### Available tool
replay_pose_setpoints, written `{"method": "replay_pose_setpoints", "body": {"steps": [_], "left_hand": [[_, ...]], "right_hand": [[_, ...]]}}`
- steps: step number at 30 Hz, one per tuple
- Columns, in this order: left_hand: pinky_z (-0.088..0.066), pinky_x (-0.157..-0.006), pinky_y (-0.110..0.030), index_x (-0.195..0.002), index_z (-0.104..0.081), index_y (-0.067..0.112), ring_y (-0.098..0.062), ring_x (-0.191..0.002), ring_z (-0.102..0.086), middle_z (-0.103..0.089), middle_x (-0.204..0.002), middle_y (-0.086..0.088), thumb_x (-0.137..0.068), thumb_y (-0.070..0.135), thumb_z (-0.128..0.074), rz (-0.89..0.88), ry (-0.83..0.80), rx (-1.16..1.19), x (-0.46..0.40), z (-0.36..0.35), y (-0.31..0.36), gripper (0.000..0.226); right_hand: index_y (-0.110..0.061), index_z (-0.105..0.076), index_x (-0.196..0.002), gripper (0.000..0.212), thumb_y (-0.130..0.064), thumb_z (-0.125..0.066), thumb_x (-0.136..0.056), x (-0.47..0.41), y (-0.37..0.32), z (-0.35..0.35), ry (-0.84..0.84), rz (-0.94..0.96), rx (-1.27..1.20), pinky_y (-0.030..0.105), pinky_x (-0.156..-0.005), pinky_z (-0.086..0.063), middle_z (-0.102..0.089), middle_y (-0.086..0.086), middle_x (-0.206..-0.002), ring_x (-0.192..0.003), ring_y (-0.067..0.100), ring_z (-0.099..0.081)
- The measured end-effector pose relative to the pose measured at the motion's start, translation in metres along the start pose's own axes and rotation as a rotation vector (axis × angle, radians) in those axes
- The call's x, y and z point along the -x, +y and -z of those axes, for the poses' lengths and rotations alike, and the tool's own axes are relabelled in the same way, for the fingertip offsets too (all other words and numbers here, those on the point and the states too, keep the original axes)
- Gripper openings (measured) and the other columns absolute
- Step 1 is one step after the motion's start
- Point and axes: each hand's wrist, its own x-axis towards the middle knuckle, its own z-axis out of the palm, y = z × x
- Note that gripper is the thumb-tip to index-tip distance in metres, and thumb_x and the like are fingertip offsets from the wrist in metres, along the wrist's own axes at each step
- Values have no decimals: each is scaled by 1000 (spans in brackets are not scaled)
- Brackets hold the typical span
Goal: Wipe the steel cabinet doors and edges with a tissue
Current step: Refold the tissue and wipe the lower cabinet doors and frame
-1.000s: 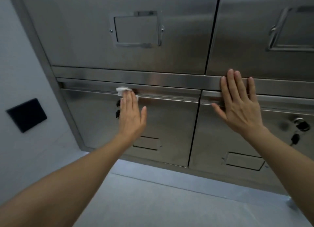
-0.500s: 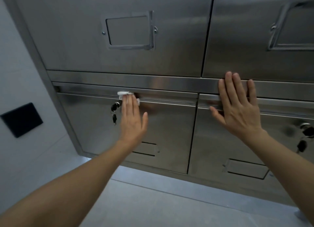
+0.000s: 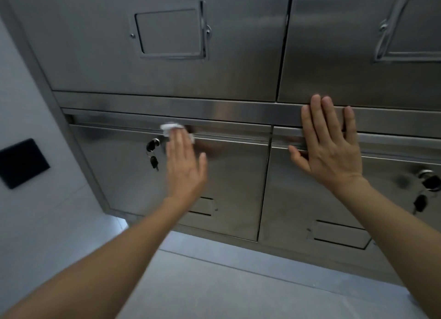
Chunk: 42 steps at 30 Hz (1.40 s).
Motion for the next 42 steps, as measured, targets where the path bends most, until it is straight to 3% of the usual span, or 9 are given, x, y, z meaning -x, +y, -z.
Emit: {"method": "replay_pose_setpoints", "body": {"steps": [4, 8, 12, 15, 20, 27, 33, 37, 42], "left_hand": [[-6, -124, -45, -153, -13, -6, -30, -152, -4, -13, -162, -23, -101, 42, -22, 35, -61, 26, -8, 11, -17, 71], [-7, -124, -41, -147, -33, -9, -35, -147, -22, -32, -155, -26, -101, 34, -34, -287, -45, 152, 12, -12, 77, 63], [-12, -124, -42, -150, -30, -6, -33, -148, -23, -32, -156, -23, -105, 41, -17, -316, -91, 212, 19, -14, 136, 66], [-10, -124, -41, -150, -30, -3, -33, -147, -28, -33, -156, -21, -106, 39, -17, -327, -45, 117, 14, -12, 87, 62], [3, -124, -36, -155, -8, 4, -22, -153, -4, -10, -164, -10, -104, 38, -20, -127, -51, 23, 0, 4, -12, 62], [-13, -123, -42, -148, -38, 0, -32, -146, -30, -36, -156, -17, -106, 35, -26, -409, -71, 130, 7, -3, 82, 56], [-35, -113, -46, -127, -66, 5, -32, -122, -57, -63, -132, -14, -96, 2, -48, -598, 123, 84, -11, 4, 47, 37], [-47, -102, -50, -105, -77, 10, -27, -105, -54, -71, -111, -13, -94, 5, -55, -619, 302, 121, -28, 5, 40, 25], [-46, -95, -25, -113, -68, 17, -24, -114, -54, -54, -123, 2, -91, 12, -70, -493, 257, 247, -24, 5, 44, 22]], "right_hand": [[0, -20, -156, 76, -48, -41, -100, 0, 0, 0, 0, -3, 1, 52, -123, -6, -15, 18, -162, -153, 29, -4], [0, -21, -155, 77, -48, -43, -100, -1, 2, 1, -1, -1, 5, 51, -123, -5, -16, 18, -162, -153, 29, -3], [0, -21, -155, 77, -50, -42, -100, -1, 3, 1, -4, 16, 4, 50, -123, -4, -15, 18, -162, -153, 28, -2], [-1, -20, -156, 77, -49, -42, -99, -1, 1, 1, -4, 11, 5, 50, -123, -5, -16, 18, -161, -153, 28, -3], [0, -20, -156, 76, -48, -41, -100, 0, -1, 0, -11, -6, -2, 51, -123, -4, -18, 18, -161, -153, 29, -5], [1, -18, -156, 77, -48, -41, -101, -2, 3, 4, -49, 7, -5, 51, -123, 0, -11, 18, -163, -153, 28, 1], [1, -18, -156, 77, -47, -41, -100, -2, 0, 5, -71, 10, 6, 52, -123, -1, -11, 18, -162, -153, 29, 2], [1, -19, -156, 76, -46, -42, -100, -2, 0, 7, -76, 2, -6, 52, -123, -1, -12, 19, -162, -153, 31, -3], [0, -19, -156, 77, -47, -42, -100, -3, 0, 5, -86, 1, -9, 52, -123, -1, -11, 18, -162, -153, 30, -1]]}}
